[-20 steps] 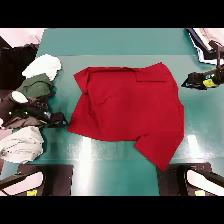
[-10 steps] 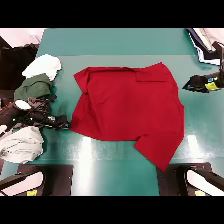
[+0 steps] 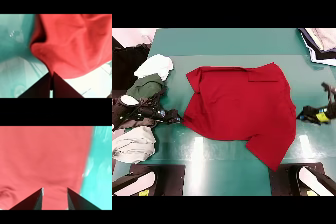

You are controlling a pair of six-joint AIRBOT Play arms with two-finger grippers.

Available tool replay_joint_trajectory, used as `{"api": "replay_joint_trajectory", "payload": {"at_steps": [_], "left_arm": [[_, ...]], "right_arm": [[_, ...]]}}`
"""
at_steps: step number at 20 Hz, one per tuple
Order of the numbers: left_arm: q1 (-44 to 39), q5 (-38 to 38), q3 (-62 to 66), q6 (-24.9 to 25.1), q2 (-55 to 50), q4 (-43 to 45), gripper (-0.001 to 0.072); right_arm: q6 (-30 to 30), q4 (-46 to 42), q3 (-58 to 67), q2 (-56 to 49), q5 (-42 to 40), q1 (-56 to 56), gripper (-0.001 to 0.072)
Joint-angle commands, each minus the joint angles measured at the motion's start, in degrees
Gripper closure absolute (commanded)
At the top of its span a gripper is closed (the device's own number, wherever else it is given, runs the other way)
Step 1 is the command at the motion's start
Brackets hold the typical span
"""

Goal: Fold the shirts.

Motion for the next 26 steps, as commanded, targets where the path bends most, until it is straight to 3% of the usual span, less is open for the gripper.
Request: {"api": "replay_joint_trajectory", "payload": {"at_steps": [1, 8, 12, 13, 15, 17, 21, 24, 26], "left_arm": [[0.02, 0.48, 0.37, 0.42, 2.75, 0.52, 0.0686], [0.02, 0.09, 0.37, 0.39, 3.04, 0.70, 0.0686], [0.02, -0.42, 0.37, 0.37, 3.04, 0.70, 0.0686], [0.02, -0.61, 0.37, 0.37, 3.04, 0.70, 0.0686], [0.02, -0.74, 0.44, 0.37, 3.04, 0.66, 0.0686], [0.02, -0.79, 2.01, 0.17, 3.06, 0.63, 0.0686], [0.02, -0.07, 15.50, -1.38, 6.12, 0.72, 0.0686], [0.02, 0.57, 33.59, -3.08, 8.52, 0.70, 0.0686], [0.02, 0.31, 47.28, -4.66, 9.29, 0.70, 0.0686]], "right_arm": [[-2.08, 0.15, -8.68, 0.66, -1.64, -7.87, 0.0343], [-3.06, 0.66, -14.16, -2.60, -4.42, -9.64, 0.0343], [-4.66, 6.27, -14.16, -6.67, -4.74, -9.64, 0.0345], [-4.90, 6.29, -14.16, -7.06, -4.90, -9.64, 0.0391], [-7.08, 6.97, -14.16, -6.71, -4.74, -9.64, 0.0674], [-8.48, 9.55, -13.66, -4.37, -5.64, -9.64, 0.0693], [-8.48, 21.55, -3.76, 3.78, -8.46, -9.62, 0.0694], [-8.96, 33.51, 9.03, 9.70, -13.66, -9.51, 0.0694], [-9.46, 36.22, 19.30, 12.35, -16.76, -8.98, 0.0694]]}}
